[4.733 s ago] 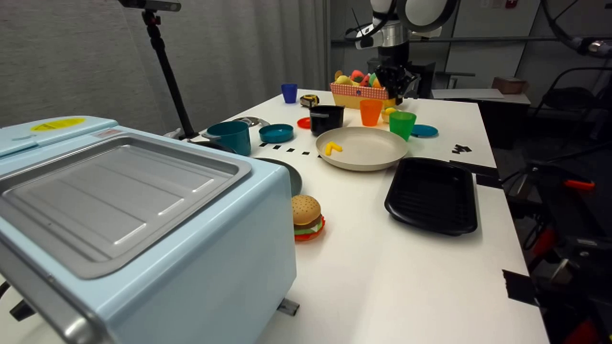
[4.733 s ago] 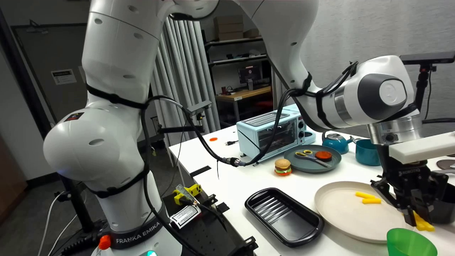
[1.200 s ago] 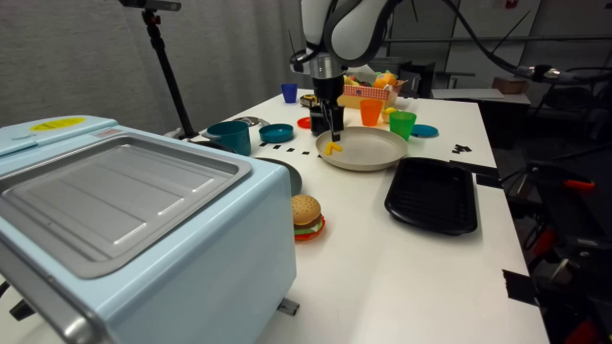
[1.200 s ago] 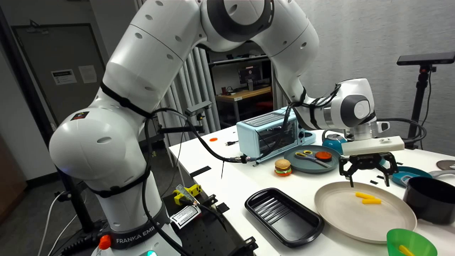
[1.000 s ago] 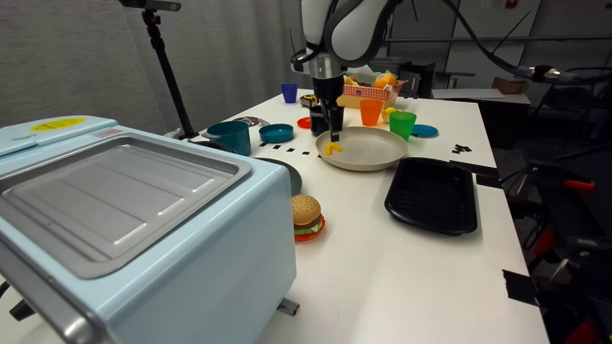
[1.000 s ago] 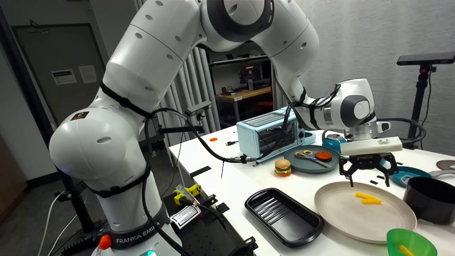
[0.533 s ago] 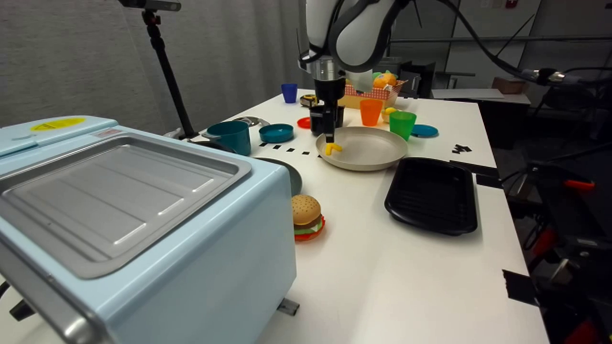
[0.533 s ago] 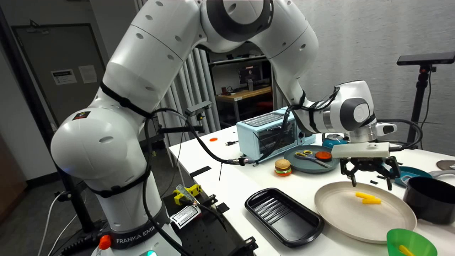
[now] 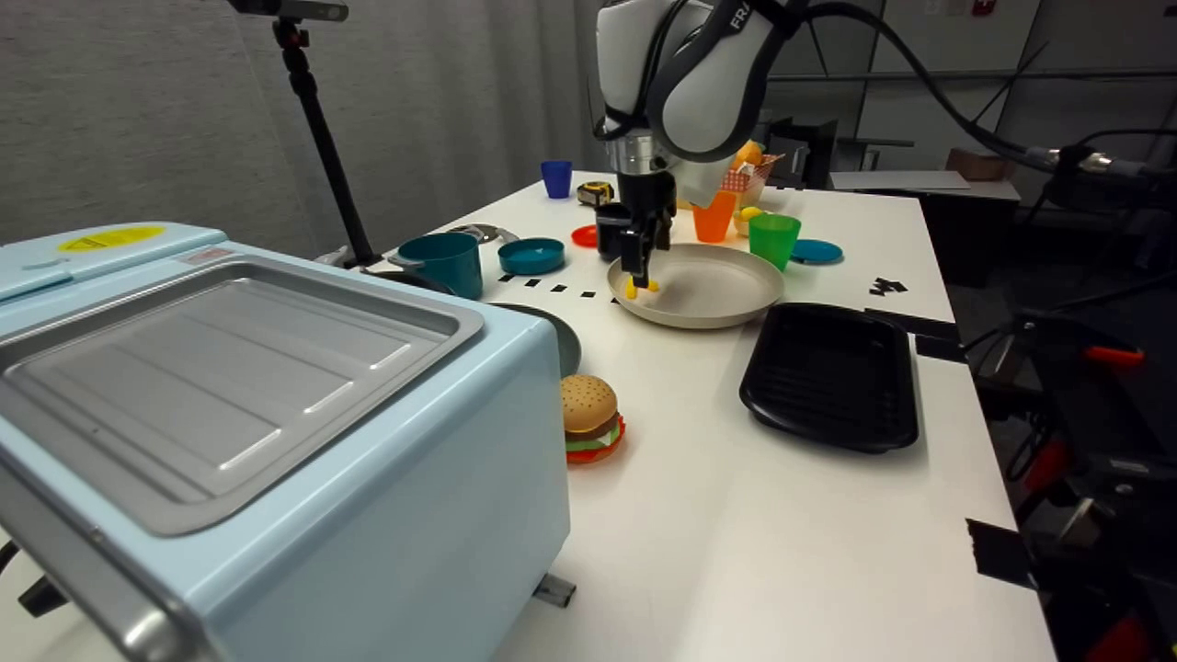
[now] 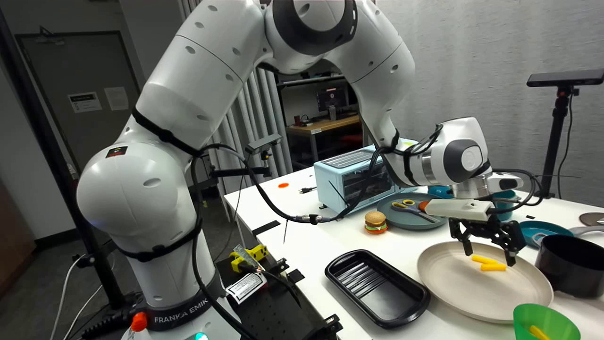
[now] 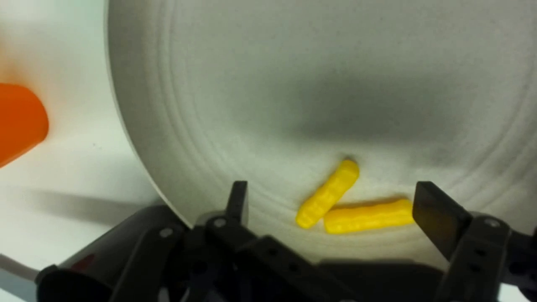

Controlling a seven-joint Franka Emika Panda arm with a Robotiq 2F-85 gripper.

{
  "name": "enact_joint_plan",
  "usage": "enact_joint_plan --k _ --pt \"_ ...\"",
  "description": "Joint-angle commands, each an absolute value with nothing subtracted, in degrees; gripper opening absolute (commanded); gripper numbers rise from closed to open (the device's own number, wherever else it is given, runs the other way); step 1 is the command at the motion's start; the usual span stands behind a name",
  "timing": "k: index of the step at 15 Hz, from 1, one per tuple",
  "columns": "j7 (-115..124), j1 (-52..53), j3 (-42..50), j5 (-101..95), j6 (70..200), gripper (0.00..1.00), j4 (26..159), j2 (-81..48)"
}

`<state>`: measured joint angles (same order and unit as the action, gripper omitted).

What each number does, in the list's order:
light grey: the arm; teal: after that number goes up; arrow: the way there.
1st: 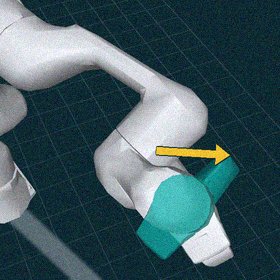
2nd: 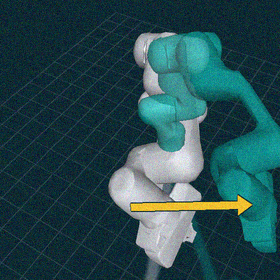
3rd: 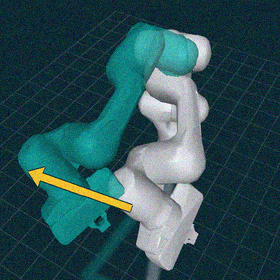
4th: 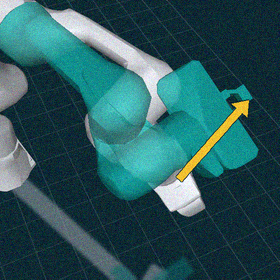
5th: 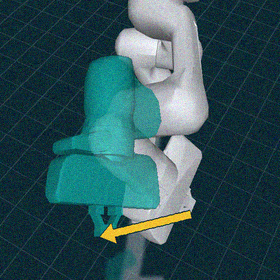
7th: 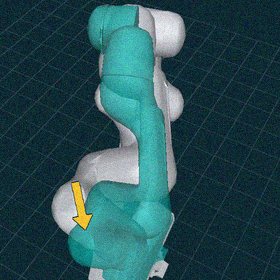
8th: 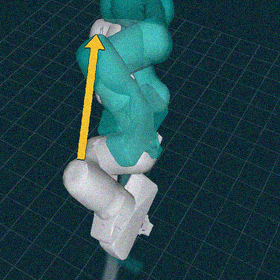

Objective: Put the chips in the green cup

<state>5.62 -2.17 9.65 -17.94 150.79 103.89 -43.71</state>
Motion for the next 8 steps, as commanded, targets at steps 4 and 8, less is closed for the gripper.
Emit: enact_joint_plan --k 4,8 --pt "12.44 -0.72 11.09 -13.41 151.74 1.0 104.03 -43.9" --pt "13.45 -1.99 9.85 -8.84 150.94 1.0 102.85 -44.46"
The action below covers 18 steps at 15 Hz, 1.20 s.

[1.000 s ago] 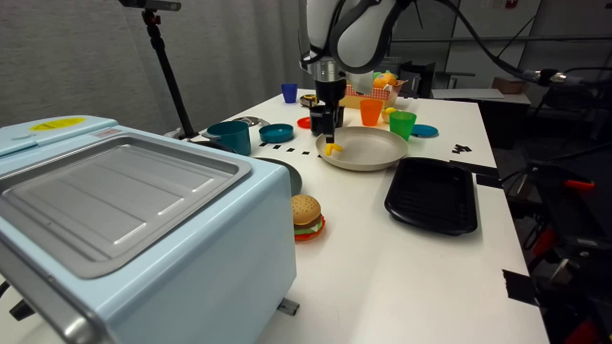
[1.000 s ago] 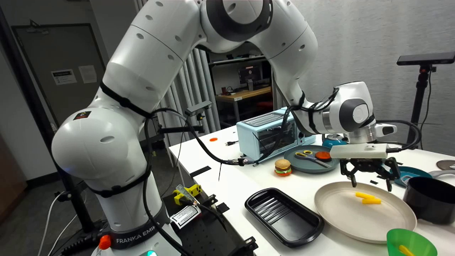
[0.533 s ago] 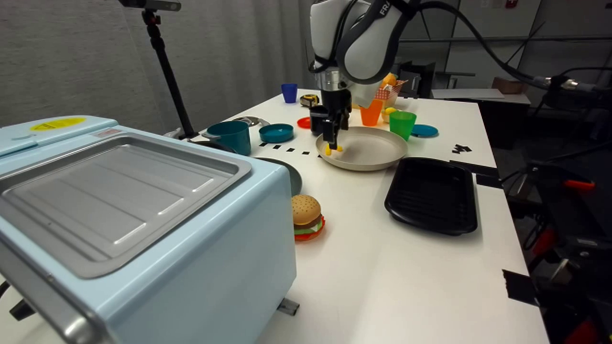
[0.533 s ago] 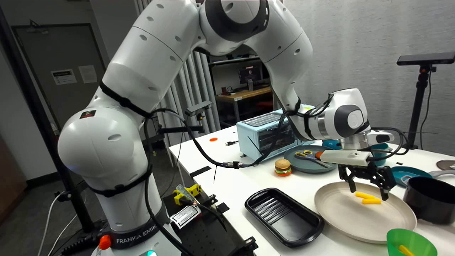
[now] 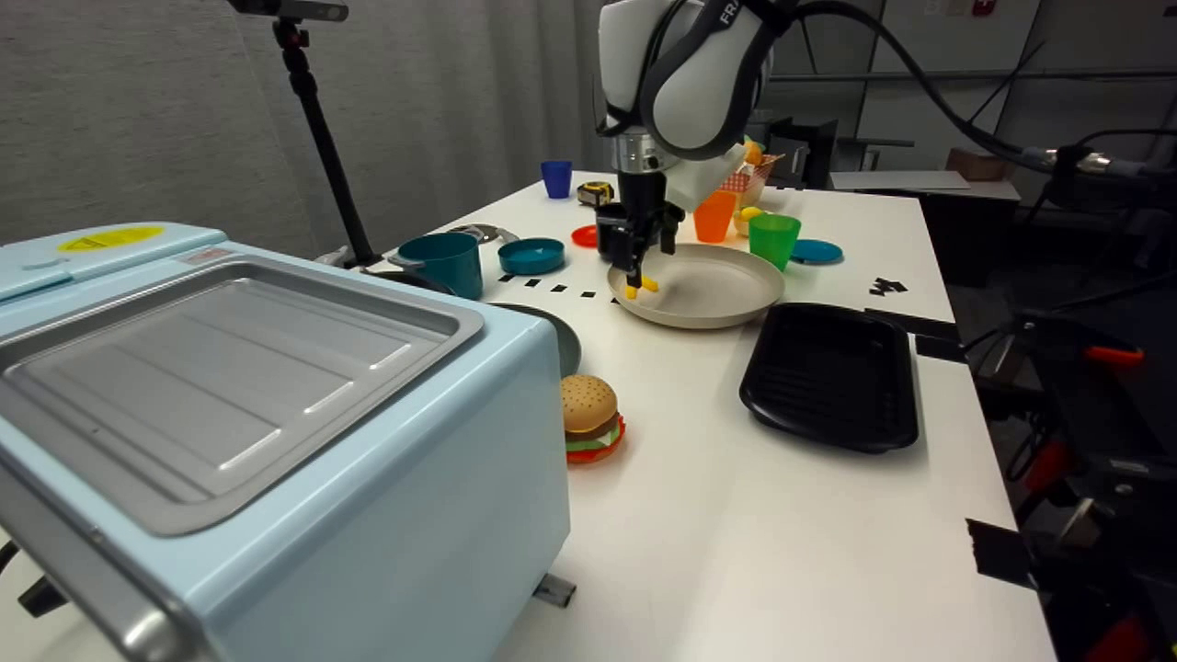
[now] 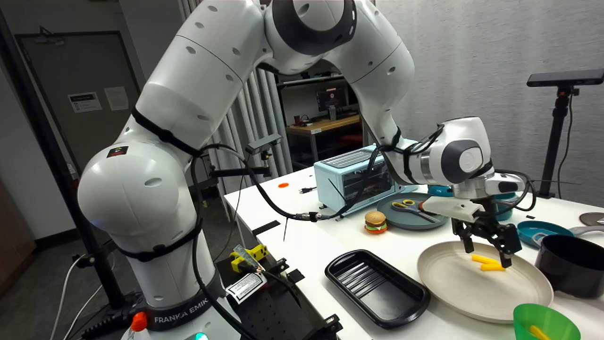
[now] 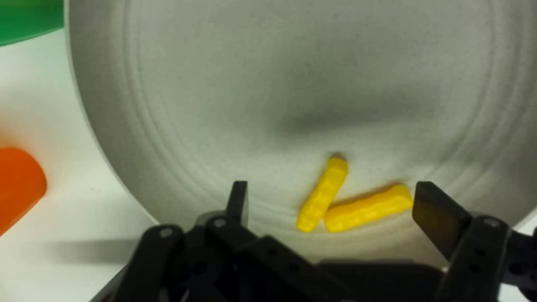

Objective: Put the chips in the green cup

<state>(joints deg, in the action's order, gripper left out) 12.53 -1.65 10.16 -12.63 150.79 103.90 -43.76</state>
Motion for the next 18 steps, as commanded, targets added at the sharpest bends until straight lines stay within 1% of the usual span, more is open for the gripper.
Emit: enact_joint_plan --k 1,8,17,18 --pt "13.32 -2.39 9.5 -7.39 150.47 1.0 102.24 -44.69" --pt "13.02 -3.52 9.51 -1.99 149.59 1.0 98.94 -46.48" --pt "12.88 -5.1 9.82 0.22 148.62 1.0 95.79 -50.04" --pt "12.89 -5.24 9.83 0.29 148.49 0.96 95.43 -50.24"
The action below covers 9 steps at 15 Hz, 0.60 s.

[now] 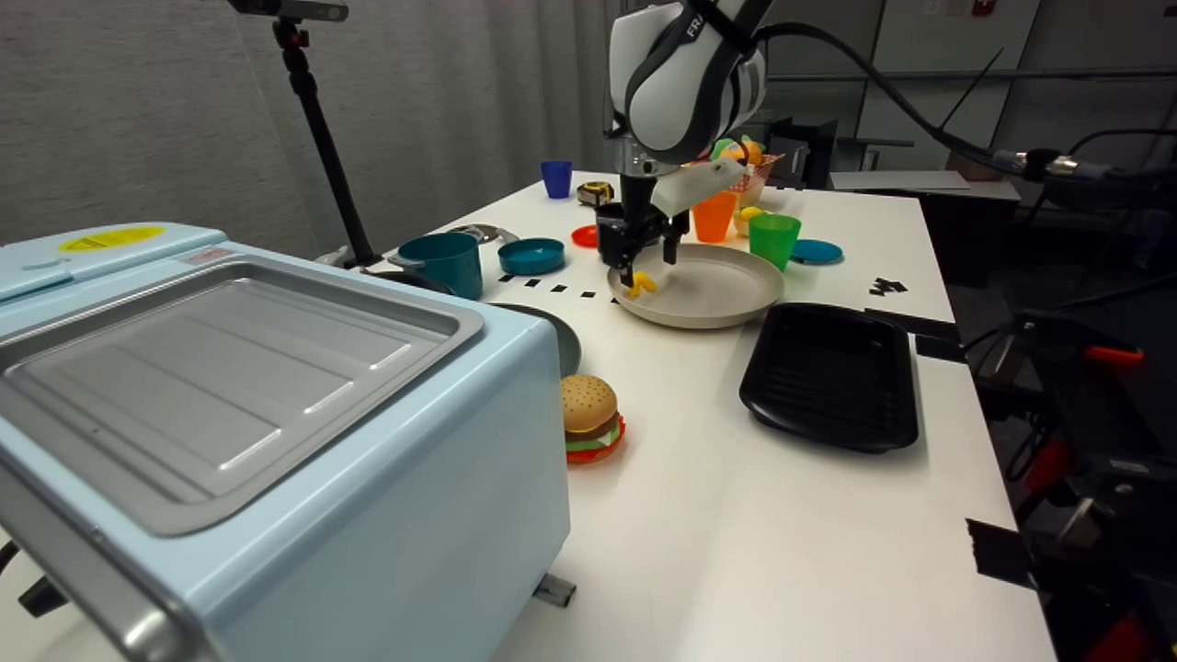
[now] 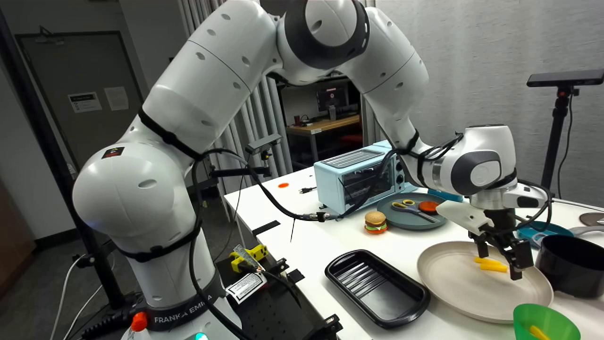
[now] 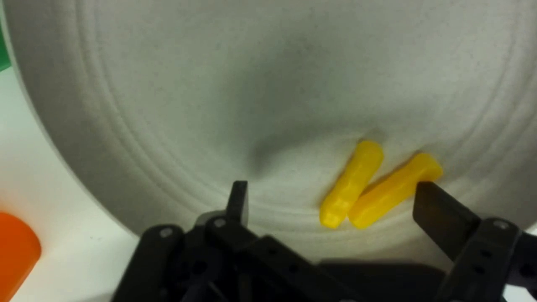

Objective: Put the chips in the green cup

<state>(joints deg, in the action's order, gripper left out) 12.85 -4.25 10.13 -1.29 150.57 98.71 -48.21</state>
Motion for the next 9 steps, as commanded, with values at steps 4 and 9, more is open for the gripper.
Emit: enact_joint_plan --k 4,9 --pt "12.89 -5.44 9.65 0.68 148.53 0.75 94.7 -50.94" --pt "12.21 -5.52 8.61 1.2 148.96 0.87 95.7 -49.63"
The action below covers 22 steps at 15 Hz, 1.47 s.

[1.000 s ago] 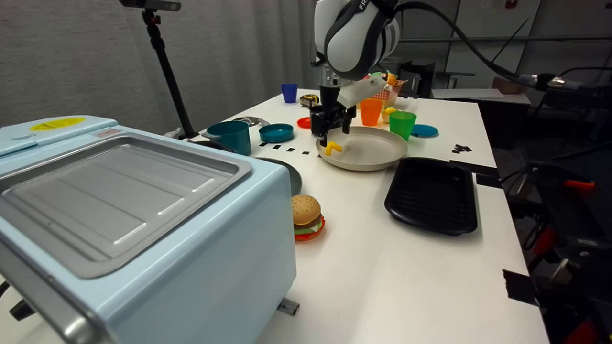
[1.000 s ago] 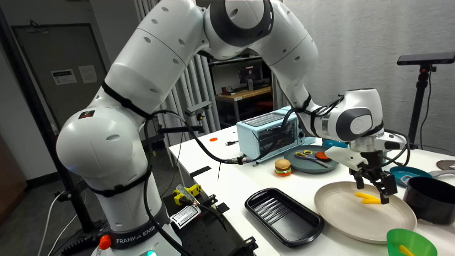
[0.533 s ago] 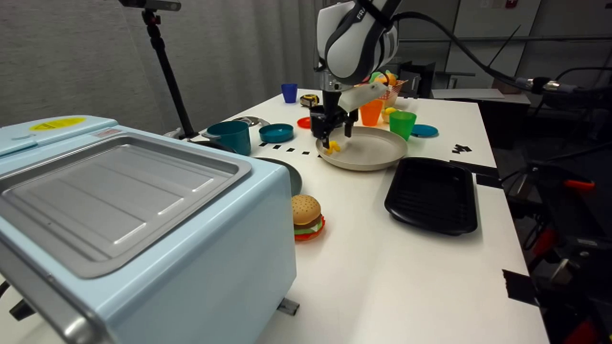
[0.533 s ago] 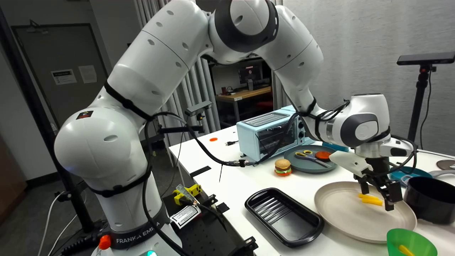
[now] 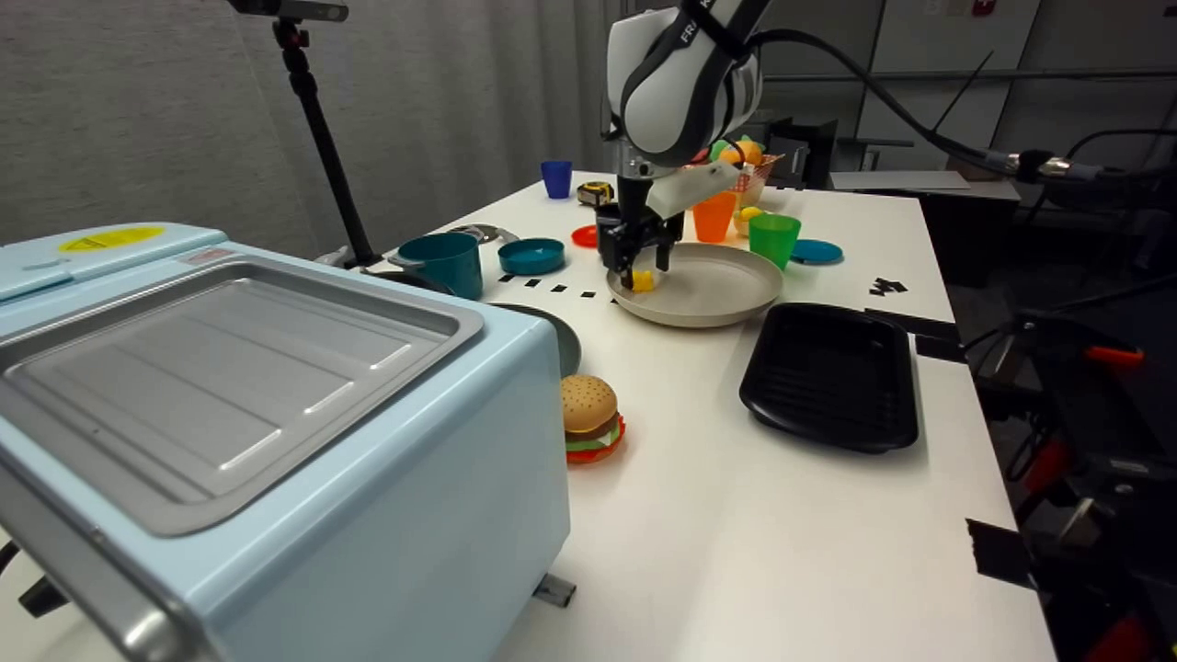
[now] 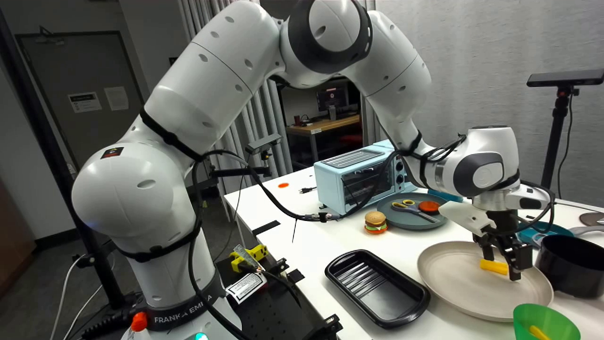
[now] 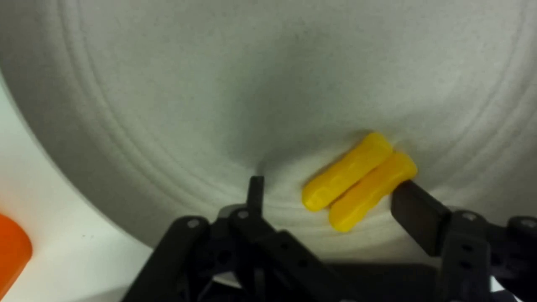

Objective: Put the chips in the green cup

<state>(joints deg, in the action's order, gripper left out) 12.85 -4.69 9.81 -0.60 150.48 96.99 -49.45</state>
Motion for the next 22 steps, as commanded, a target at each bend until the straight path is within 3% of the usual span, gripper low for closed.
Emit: enact_joint_plan --k 1,2,3,15,18,21,22 --pt "12.25 -5.43 8.6 1.14 149.01 0.87 95.8 -49.44" --pt "12.34 -5.34 8.6 1.12 149.07 0.93 95.95 -49.27" --pt "12.53 -5.25 8.64 1.14 149.11 0.89 96.07 -49.17" --pt "23.19 -1.15 12.88 0.55 149.57 0.88 97.02 -49.69" --pt "24.64 -0.66 13.39 0.45 149.67 0.61 97.07 -49.64" --pt "25.45 -0.83 13.26 0.8 150.16 0.58 97.23 -49.64" --pt "25.62 -1.2 12.97 1.2 150.37 0.37 97.29 -49.65"
